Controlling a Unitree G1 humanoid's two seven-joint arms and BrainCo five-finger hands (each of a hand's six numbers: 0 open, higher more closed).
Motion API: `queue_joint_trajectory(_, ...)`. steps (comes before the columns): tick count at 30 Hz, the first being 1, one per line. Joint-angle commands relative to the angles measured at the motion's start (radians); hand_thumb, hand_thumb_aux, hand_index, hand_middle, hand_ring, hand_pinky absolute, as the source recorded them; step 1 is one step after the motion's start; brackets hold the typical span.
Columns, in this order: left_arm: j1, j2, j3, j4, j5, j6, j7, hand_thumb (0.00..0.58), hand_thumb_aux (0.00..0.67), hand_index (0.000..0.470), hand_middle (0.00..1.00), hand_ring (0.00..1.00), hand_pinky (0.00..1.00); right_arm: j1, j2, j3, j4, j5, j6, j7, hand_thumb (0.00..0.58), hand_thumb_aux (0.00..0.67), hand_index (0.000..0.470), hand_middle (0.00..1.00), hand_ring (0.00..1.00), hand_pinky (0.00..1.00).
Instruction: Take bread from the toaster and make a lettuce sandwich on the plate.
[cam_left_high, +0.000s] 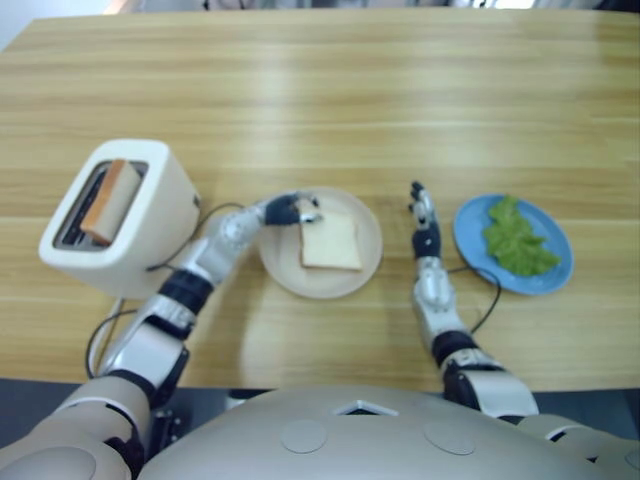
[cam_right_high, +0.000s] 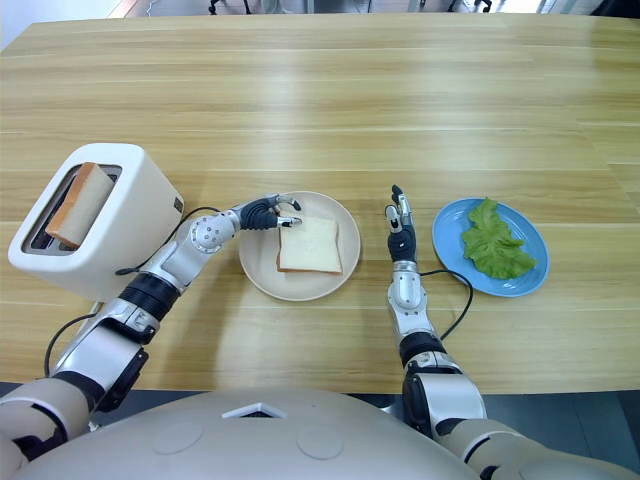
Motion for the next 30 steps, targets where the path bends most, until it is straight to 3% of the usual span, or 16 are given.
queue_joint_trajectory(1, 0.052, 0.056, -0.012, -0.189, 0.122, -0.005, 0.059, 0.0, 0.0, 0.0, 0.0, 0.0, 0.0, 0.032, -0.004, 0.024, -0.021, -0.035, 0.009, -0.006, 0.0, 0.0, 0.0, 0.0, 0.0, 0.0)
queue_joint_trajectory(5, 0.125, 0.105, -0.009, -0.425, 0.223, 0.013, 0.056, 0.0, 0.0, 0.0, 0.0, 0.0, 0.0, 0.056, -0.024, 0.043, -0.108, -0.067, 0.017, -0.018, 0.0, 0.0, 0.0, 0.0, 0.0, 0.0)
queue_joint_trajectory(9, 0.194, 0.129, 0.046, -0.659, 0.271, 0.046, 0.041, 0.0, 0.0, 0.0, 0.0, 0.0, 0.0, 0.147, -0.048, 0.058, -0.444, -0.09, 0.063, 0.022, 0.0, 0.0, 0.0, 0.0, 0.0, 0.0)
queue_joint_trajectory(13, 0.248, 0.117, 0.106, -0.841, 0.265, 0.083, 0.01, 0.0, 0.0, 0.0, 0.0, 0.0, 0.0, 0.249, -0.119, 0.041, -0.993, -0.033, 0.285, 0.146, 0.0, 0.0, 0.0, 0.0, 0.0, 0.0)
queue_joint_trajectory(16, 0.285, 0.1, 0.141, -0.889, 0.261, 0.117, 0.003, 0.0, 0.0, 0.0, 0.0, 0.0, 0.0, 0.269, -0.253, -0.091, -1.341, -0.033, 0.497, 0.232, 0.0, 0.0, 0.0, 0.0, 0.0, 0.0)
queue_joint_trajectory(18, 0.319, 0.081, 0.157, -0.889, 0.241, 0.131, 0.013, 0.0, 0.0, 0.0, 0.0, 0.0, 0.0, 0.268, -0.357, -0.199, -1.44, -0.069, 0.588, 0.276, 0.0, 0.0, 0.0, 0.0, 0.0, 0.0)
queue_joint_trajectory(21, 0.379, 0.043, 0.166, -0.854, 0.199, 0.146, 0.022, 0.0, 0.0, 0.0, 0.0, 0.0, 0.0, 0.278, -0.514, -0.325, -1.442, -0.185, 0.65, 0.32, 0.0, 0.0, 0.0, 0.0, 0.0, 0.0)
queue_joint_trajectory(24, 0.448, 0.004, 0.167, -0.822, 0.163, 0.153, 0.04, 0.0, 0.0, 0.0, 0.0, 0.0, 0.0, 0.308, -0.635, -0.36, -1.261, -0.3, 0.613, 0.299, 0.0, 0.0, 0.0, 0.0, 0.0, 0.0)
queue_joint_trajectory(30, 0.581, -0.083, 0.189, -0.816, 0.082, 0.176, 0.086, 0.0, 0.0, 0.0, 0.0, 0.0, 0.0, 0.275, -0.79, -0.182, -0.649, -0.534, 0.479, 0.088, 0.0, 0.0, 0.0, 0.0, 0.0, 0.0)
